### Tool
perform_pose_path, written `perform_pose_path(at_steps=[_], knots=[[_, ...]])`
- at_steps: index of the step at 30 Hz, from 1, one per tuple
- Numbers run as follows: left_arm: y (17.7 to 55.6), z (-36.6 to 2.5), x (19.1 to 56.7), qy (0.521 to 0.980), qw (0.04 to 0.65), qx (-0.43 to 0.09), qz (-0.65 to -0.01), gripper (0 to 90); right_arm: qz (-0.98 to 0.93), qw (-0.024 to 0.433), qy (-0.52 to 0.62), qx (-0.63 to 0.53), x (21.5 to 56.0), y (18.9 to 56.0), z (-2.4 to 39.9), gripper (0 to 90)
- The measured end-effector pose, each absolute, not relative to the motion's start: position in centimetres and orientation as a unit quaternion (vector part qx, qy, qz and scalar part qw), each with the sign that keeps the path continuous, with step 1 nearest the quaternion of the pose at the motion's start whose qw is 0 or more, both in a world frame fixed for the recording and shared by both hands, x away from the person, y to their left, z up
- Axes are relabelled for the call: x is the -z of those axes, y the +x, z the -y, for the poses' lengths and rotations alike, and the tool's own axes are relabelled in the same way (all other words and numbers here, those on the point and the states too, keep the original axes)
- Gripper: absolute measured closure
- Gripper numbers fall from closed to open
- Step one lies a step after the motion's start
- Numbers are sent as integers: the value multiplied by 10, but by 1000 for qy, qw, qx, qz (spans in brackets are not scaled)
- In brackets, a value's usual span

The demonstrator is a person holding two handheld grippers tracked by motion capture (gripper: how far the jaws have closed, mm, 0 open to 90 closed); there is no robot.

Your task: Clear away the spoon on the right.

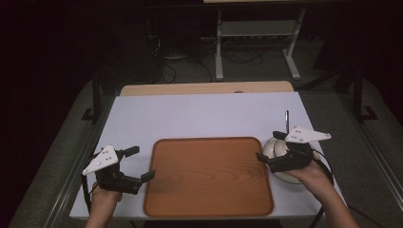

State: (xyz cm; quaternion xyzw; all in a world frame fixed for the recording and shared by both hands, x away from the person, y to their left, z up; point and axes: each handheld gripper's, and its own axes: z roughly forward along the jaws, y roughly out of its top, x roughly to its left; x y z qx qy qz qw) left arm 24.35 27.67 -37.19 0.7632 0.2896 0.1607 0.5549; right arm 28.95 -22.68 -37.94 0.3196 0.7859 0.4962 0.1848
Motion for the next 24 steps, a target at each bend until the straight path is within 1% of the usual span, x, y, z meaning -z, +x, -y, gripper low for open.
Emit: perform_pose_path(at_steps=[5,14,16,20,24], knots=[[247,-277,371,762,557,-152,-294,0,-789,183,320,-491,378,296,229,18],[250,-279,372,760,556,-165,-292,0,-789,187,328,-486,375,309,234,20],[249,-278,375,761,554,-166,-293,0,-790,186,327,-484,376,311,235,49],[247,-277,377,768,548,-160,-289,0,-793,181,326,-482,376,317,236,61],[245,-278,377,765,552,-163,-290,0,-789,180,334,-482,374,325,239,64]])
